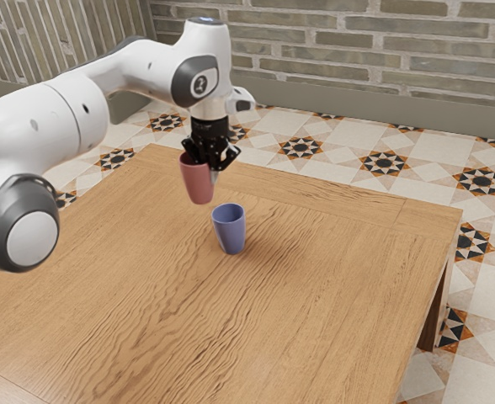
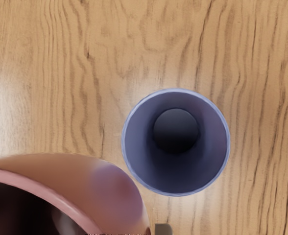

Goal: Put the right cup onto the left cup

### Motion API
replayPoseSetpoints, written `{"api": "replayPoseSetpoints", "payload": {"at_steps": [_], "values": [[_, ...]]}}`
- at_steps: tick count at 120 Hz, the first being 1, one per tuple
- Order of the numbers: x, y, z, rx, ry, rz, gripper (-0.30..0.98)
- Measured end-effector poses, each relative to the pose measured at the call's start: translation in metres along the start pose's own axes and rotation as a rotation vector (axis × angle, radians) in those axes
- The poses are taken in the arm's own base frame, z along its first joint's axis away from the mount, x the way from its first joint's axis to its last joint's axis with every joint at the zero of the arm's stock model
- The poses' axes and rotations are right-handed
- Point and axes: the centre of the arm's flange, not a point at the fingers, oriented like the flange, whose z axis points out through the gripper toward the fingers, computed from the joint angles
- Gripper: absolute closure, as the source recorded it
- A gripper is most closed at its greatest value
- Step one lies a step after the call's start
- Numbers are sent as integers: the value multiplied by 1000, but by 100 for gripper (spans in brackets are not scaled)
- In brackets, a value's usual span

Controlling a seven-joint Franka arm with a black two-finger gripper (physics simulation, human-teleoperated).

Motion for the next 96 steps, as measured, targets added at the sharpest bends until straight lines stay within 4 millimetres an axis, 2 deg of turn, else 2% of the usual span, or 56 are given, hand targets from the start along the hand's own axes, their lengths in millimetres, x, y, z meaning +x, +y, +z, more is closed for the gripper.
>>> {"api": "replayPoseSetpoints", "payload": {"at_steps": [13,33,64,96], "values": [[4,-6,-2,-1,0,-1,78],[4,0,-4,3,-4,15,78],[20,17,22,-16,-18,43,78],[20,38,30,-32,-19,77,78]]}}
